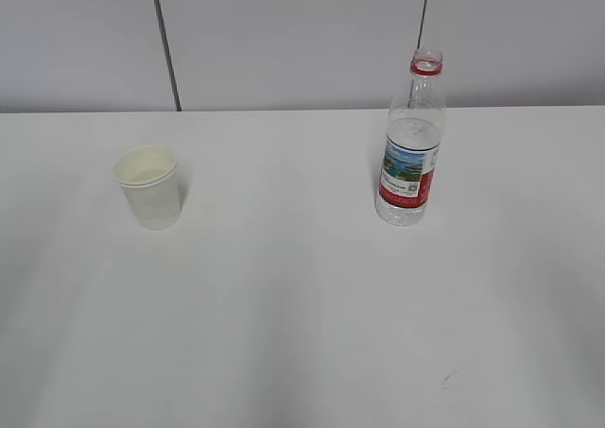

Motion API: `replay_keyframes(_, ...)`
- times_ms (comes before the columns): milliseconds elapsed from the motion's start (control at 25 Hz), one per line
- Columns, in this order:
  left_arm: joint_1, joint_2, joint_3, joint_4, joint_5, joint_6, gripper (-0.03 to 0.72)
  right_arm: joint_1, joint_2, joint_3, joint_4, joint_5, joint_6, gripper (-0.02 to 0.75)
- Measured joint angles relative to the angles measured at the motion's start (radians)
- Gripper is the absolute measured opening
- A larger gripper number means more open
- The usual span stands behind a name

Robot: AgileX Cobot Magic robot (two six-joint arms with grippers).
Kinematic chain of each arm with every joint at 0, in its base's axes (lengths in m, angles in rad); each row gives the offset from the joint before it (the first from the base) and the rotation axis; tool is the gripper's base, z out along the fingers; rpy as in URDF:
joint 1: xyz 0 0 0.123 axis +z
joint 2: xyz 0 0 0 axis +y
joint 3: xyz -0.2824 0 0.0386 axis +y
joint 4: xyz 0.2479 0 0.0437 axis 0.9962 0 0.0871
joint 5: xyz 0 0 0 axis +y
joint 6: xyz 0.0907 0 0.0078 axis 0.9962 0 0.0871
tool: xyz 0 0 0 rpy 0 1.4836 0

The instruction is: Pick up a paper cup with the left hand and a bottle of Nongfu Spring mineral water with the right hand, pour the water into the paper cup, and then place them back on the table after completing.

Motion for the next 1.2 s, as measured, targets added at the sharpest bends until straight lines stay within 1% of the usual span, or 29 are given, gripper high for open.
replay_keyframes(280, 0.000, -0.302, 0.137, 0.003, -0.038, 0.011, 0.377, 0.000, -0.242, 0.105, 0.000, -0.006, -0.073, 0.571)
replay_keyframes(480, 0.000, -0.506, 0.186, 0.005, -0.080, 0.029, 0.375, 0.000, -0.402, 0.169, 0.000, -0.044, -0.121, 0.570)
replay_keyframes(640, 0.000, -0.620, 0.226, 0.005, -0.081, 0.029, 0.374, 0.000, -0.494, 0.224, -0.001, -0.052, -0.129, 0.569)
replay_keyframes(800, 0.000, -0.688, 0.233, 0.005, -0.081, 0.029, 0.374, 0.000, -0.577, 0.234, -0.005, -0.063, -0.132, 0.569)
replay_keyframes(960, 0.000, -0.694, 0.233, 0.003, -0.081, 0.029, 0.374, 0.000, -0.654, 0.234, -0.005, -0.063, -0.133, 0.569)
replay_keyframes(1200, 0.000, -0.694, 0.233, 0.001, -0.081, 0.029, 0.374, 0.000, -0.671, 0.248, -0.006, -0.079, -0.133, 0.569)
